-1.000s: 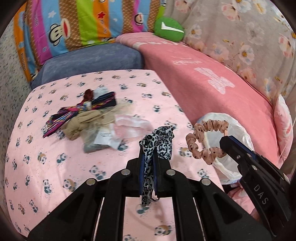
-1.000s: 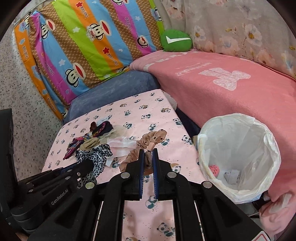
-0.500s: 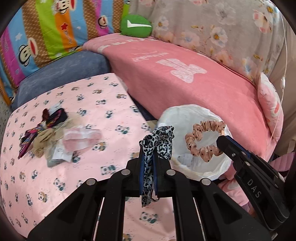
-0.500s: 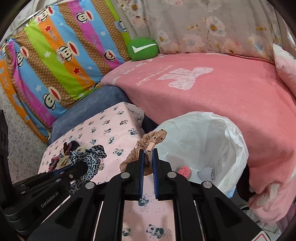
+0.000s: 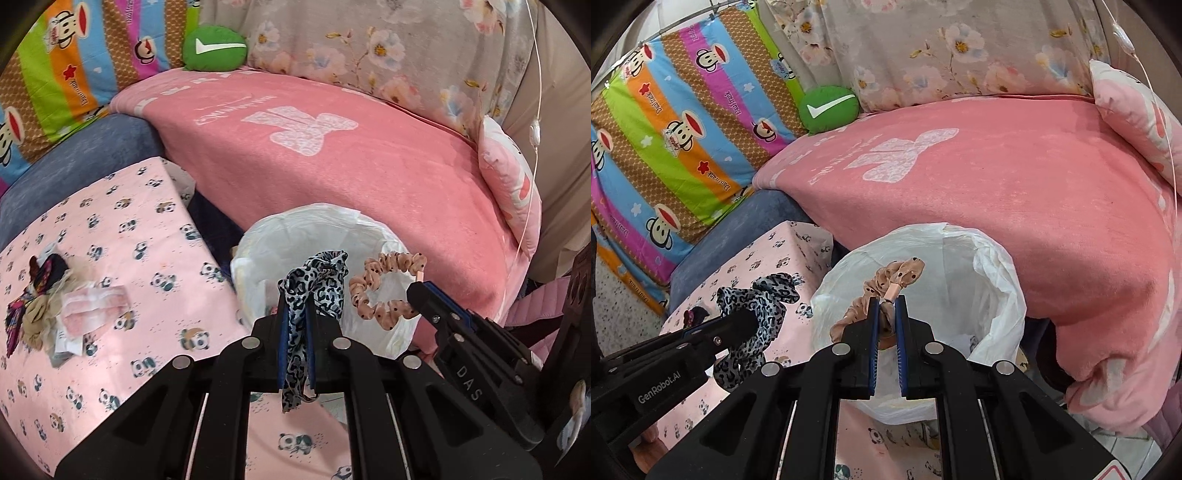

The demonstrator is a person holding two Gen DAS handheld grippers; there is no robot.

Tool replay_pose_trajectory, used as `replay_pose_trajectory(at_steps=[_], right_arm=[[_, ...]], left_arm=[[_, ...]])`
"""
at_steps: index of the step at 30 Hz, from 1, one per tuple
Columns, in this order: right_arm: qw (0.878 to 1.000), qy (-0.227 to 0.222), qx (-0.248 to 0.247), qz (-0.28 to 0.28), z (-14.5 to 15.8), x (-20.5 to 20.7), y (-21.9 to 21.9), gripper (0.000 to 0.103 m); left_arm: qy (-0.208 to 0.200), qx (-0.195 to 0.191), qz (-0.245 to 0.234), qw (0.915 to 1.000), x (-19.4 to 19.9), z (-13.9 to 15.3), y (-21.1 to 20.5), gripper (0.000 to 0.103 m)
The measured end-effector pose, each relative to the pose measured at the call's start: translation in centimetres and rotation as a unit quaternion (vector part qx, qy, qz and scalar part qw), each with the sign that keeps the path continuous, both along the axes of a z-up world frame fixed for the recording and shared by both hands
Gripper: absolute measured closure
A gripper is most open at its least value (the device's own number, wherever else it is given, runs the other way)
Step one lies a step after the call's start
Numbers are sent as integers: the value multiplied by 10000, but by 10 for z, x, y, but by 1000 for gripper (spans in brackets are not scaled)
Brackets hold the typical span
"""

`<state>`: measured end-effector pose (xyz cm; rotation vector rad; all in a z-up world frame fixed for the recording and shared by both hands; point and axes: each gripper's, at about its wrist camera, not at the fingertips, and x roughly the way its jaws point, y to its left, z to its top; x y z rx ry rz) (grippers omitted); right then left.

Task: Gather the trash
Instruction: 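Carry both scrunchies over the trash bag and open both grippers, then move both open grippers back to the remaining packets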

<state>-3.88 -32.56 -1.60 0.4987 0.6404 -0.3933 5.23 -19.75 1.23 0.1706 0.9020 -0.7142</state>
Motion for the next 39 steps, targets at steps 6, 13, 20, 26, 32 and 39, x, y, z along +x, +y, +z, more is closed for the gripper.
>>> replay_pose_trajectory(at_steps=[6, 13, 20, 26, 32, 39], right_arm=[[9999, 74, 46, -118, -8, 3, -14, 95], [9997, 144, 26, -205, -13, 13, -18, 81], [9998, 159, -26, -143, -11, 19, -10, 74], [9998, 169, -70, -21, -8, 20, 6, 66], [9997, 140, -116, 171, -1, 21, 28, 65], [9988, 181, -202, 418, 5, 26, 55, 64]], left_arm=[[118, -65, -160, 9998, 8, -3, -23, 93], [3, -108, 105, 9999, 19, 0, -26, 57], [-20, 50, 364, 9993, 29, -5, -8, 55], [52, 32, 517, 9986, 29, -9, 12, 55], [64, 21, 770, 9970, 30, -8, 39, 55], [52, -26, 1022, 9947, 30, -6, 72, 55]])
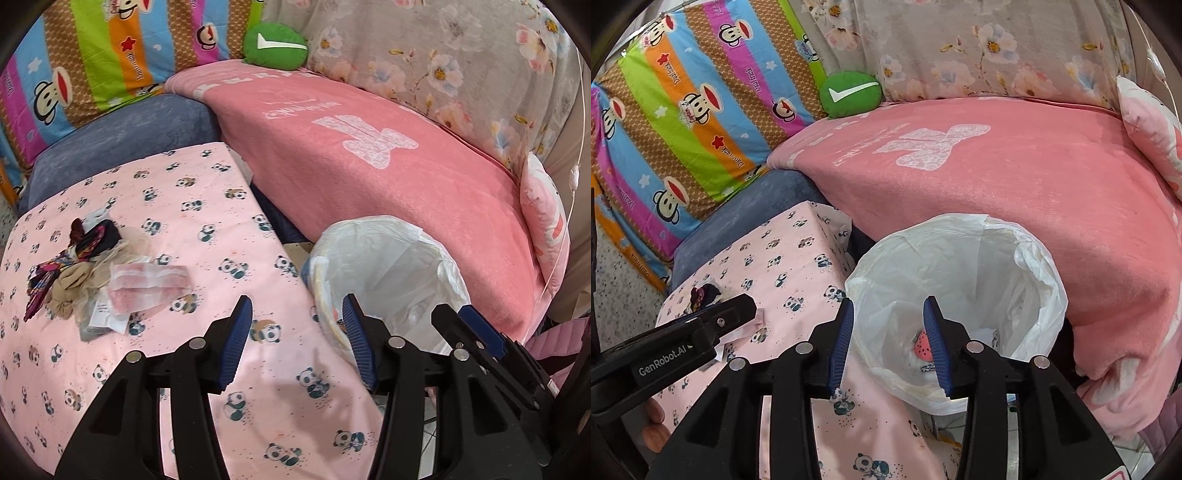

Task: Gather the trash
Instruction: 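Move both open grippers back to the remaining packets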

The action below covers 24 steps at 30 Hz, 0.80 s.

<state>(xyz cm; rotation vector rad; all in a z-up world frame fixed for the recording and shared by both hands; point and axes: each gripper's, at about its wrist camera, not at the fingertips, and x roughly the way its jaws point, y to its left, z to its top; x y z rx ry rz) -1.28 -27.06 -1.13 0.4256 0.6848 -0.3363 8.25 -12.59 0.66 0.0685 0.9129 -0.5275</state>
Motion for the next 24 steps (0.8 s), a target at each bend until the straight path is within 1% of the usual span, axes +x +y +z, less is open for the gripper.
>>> replay_pose_trajectory(at_steps=[4, 6, 8, 10, 12, 18, 24], right_arm=[[9999, 17, -39, 141, 2, 5, 16, 63], [9997, 21, -63, 214, 4, 7, 24, 62], [9996, 22, -93, 273, 4, 9, 32, 58], [9993, 27, -116, 344, 5, 12, 40, 58], [9990, 61, -140, 419, 5, 15, 47, 58], [9973, 149, -234, 673, 3, 27, 73, 57], [9949, 246, -279, 942, -1, 44, 100, 57]], left_arm=[[13, -22, 175, 9998, 2, 1, 20, 55], [7, -33, 261, 9997, 4, 2, 31, 55], [9, -38, 341, 9994, 5, 2, 41, 55], [16, -60, 421, 9991, 6, 2, 50, 55], [33, -79, 508, 9987, 7, 1, 61, 52], [98, -67, 835, 9964, 15, -8, 95, 50], [185, -92, 1222, 9923, 27, -17, 135, 49]])
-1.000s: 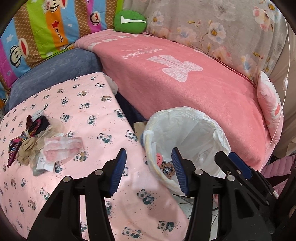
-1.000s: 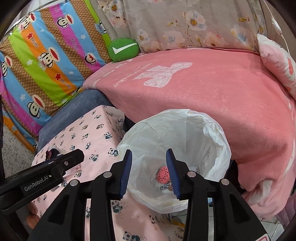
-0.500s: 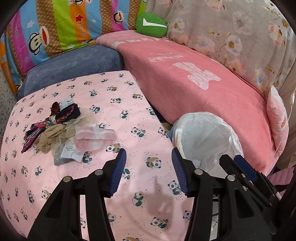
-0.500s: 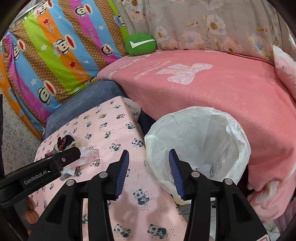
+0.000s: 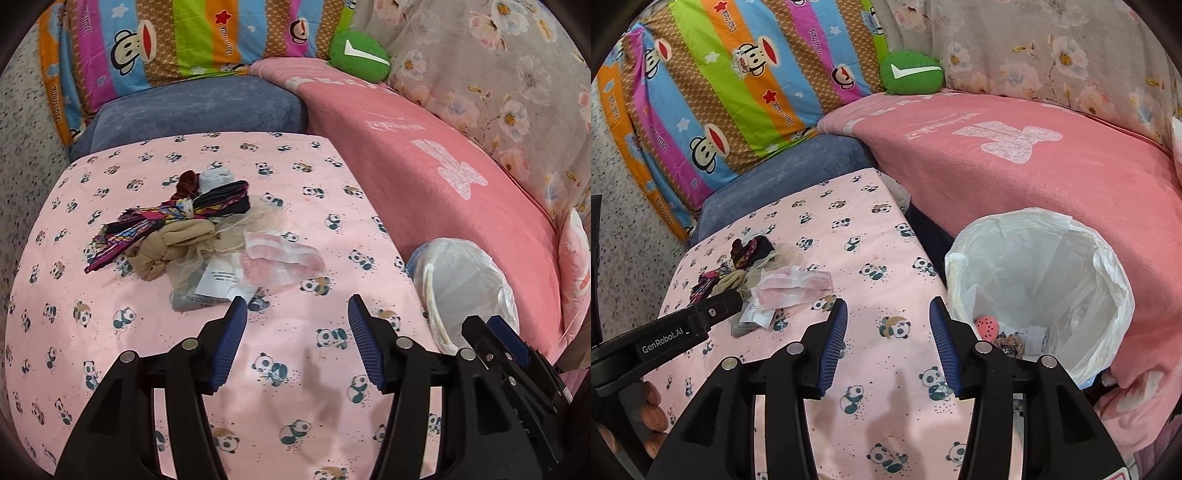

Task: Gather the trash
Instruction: 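Move both open grippers back to the remaining packets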

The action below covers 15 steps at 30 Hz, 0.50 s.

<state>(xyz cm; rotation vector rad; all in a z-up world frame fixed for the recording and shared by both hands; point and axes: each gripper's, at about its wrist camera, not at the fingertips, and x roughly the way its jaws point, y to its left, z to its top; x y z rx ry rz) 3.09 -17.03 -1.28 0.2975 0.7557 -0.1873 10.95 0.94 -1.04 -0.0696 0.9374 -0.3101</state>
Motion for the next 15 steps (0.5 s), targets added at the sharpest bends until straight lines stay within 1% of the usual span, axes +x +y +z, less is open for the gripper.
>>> replay_pose_trajectory(at_steps=[5, 9, 15], right_arm=[[9996, 83, -60, 254, -4, 16, 25, 57], [9990, 161, -65, 415, -11, 31, 43, 57], [9977, 323, -26, 603, -26, 57, 66, 57]], left_arm=[[53, 19, 359, 9993, 13, -9, 37, 47], [145, -23, 654, 9978, 23, -19, 67, 43], [362, -61, 1024, 9941, 38, -38, 106, 43]])
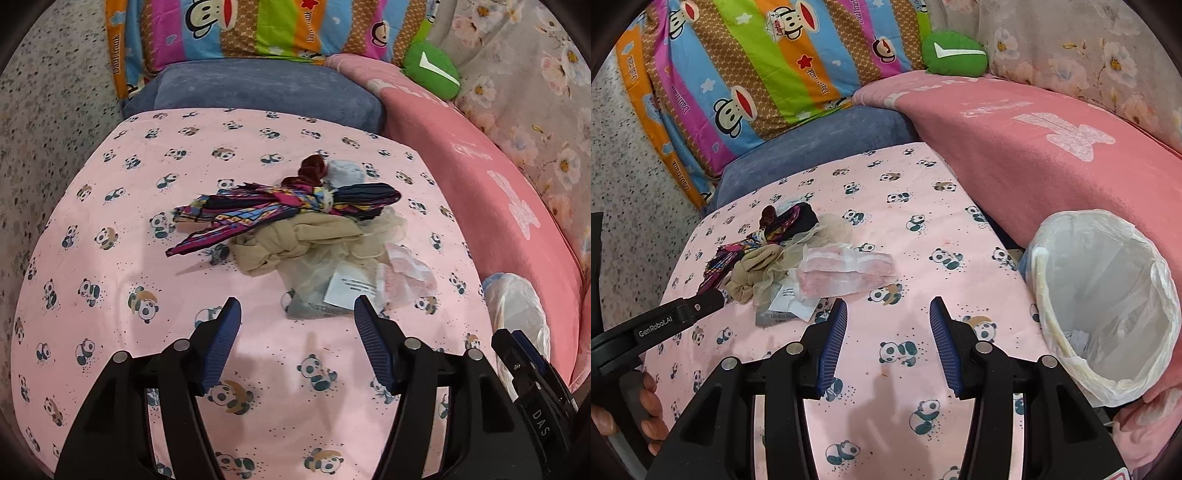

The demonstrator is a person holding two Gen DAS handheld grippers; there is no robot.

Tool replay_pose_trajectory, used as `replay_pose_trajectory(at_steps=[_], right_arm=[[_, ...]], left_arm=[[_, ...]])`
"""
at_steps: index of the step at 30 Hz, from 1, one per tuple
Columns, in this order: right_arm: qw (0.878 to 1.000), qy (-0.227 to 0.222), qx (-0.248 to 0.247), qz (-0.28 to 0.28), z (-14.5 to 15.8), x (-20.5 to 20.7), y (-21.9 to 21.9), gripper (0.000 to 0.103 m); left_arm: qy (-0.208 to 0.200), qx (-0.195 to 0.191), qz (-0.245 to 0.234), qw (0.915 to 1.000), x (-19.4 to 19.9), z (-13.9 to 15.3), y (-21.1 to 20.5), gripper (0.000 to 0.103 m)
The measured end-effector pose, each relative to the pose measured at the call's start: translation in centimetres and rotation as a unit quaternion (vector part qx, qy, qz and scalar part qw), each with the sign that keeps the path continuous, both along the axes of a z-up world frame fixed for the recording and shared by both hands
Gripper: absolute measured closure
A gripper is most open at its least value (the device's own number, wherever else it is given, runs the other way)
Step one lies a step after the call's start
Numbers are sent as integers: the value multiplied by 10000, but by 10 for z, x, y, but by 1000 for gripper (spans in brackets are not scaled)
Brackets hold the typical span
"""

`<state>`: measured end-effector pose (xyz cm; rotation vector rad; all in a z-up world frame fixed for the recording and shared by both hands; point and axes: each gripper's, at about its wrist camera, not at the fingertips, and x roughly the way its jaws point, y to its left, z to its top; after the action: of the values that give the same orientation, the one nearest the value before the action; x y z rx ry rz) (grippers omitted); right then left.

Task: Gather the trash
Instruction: 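Move both open grippers back to the remaining packets, then grasp the clear plastic packet with the right gripper while the left grasps the white hotel packet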

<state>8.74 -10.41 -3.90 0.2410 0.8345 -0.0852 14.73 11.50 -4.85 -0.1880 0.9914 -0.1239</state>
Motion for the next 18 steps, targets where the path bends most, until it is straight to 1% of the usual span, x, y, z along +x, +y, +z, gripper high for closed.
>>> replay_pose_trajectory(at_steps=[5, 10, 15, 18], right_arm=[[9999, 131, -41, 96, -15, 27, 10, 57], [9995, 321, -11, 74, -37, 56, 11, 57], [9986, 528, -7, 45, -58, 79, 10, 57], [9983, 579, 98, 17, -65, 89, 8, 57]], left_arm=[[173, -27, 130, 9998, 12, -15, 16, 42], [383, -109, 166, 9991, 24, -31, 21, 42], [508, -271, 46, 9983, 35, -41, 13, 42], [540, -407, -99, 9977, 41, -44, 2, 43]])
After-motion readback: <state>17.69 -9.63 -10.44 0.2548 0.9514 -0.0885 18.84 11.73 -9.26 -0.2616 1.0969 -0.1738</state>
